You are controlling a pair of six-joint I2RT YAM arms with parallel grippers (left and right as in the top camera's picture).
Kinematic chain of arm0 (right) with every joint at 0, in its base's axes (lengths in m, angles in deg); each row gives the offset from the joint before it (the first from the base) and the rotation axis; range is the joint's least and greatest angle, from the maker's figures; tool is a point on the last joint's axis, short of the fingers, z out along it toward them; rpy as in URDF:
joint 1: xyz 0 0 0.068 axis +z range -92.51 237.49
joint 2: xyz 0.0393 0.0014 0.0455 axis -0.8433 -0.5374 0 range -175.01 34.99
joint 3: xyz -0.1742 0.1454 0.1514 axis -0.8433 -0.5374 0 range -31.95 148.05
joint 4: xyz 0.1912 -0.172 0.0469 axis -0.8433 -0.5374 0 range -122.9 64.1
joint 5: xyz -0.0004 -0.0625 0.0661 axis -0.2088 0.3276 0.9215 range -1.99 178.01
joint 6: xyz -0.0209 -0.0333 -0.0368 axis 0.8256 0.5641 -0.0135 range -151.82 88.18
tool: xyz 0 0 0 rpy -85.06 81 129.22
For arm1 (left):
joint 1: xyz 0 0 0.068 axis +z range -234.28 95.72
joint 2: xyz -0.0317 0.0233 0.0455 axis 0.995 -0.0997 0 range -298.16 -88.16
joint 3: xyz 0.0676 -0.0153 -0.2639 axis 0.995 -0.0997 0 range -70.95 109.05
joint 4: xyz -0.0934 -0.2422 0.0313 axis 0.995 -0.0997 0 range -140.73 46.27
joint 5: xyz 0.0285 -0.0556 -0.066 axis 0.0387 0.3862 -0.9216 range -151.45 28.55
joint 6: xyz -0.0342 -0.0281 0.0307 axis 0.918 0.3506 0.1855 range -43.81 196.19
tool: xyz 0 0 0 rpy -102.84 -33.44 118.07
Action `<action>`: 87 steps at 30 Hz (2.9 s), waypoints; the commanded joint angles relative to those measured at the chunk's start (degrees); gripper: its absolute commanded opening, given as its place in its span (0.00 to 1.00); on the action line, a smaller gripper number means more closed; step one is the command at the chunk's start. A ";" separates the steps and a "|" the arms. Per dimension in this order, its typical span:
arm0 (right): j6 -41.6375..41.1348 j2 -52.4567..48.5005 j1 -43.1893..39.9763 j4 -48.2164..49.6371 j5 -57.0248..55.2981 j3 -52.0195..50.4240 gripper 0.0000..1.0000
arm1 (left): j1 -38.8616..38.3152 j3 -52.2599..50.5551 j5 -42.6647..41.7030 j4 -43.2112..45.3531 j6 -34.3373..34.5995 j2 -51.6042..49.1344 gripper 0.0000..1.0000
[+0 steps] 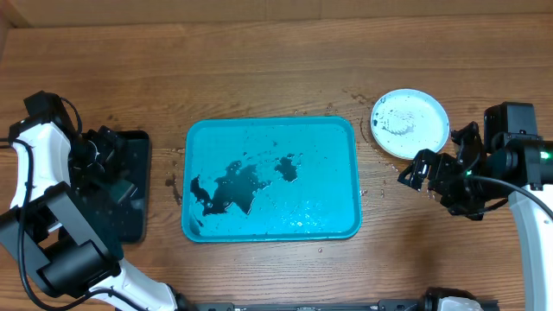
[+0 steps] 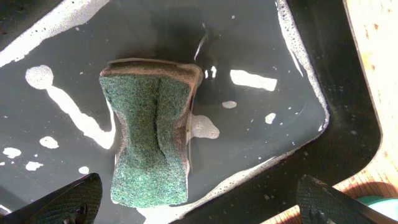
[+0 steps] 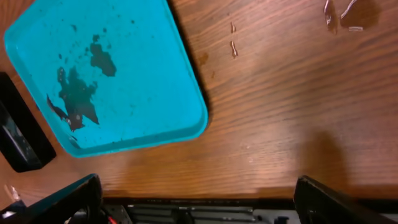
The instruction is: Clean dirty plates on tray and stack at the side
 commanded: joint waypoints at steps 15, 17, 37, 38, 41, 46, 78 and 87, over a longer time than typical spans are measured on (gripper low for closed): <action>0.09 11.15 3.13 17.94 1.97 -7.28 1.00 | -0.17 -0.02 -0.15 0.17 -0.09 0.07 1.00; 0.07 17.20 5.42 24.09 1.97 -11.41 1.00 | -0.17 0.00 -0.15 0.17 -0.09 0.07 1.00; 9.51 71.58 9.49 63.93 -0.44 -54.49 1.00 | -0.17 -0.02 -0.15 0.17 -0.09 0.07 1.00; 9.51 71.58 9.18 67.25 -0.46 -56.48 1.00 | -0.17 -0.02 -0.15 0.17 -0.09 0.07 1.00; 9.51 71.58 9.09 74.36 -0.68 -61.37 1.00 | -0.17 0.00 -0.15 0.20 -0.09 0.07 1.00; 9.51 71.58 9.09 83.58 -3.28 -67.41 1.00 | -0.22 0.00 -0.15 0.20 -0.09 0.07 1.00; 10.56 71.58 7.69 82.86 -19.34 -72.15 1.00 | -0.22 -0.02 -0.15 0.20 -0.09 0.07 1.00; 10.56 71.58 7.69 82.86 -19.32 -72.15 1.00 | -0.22 0.00 -0.15 0.17 -0.09 0.07 1.00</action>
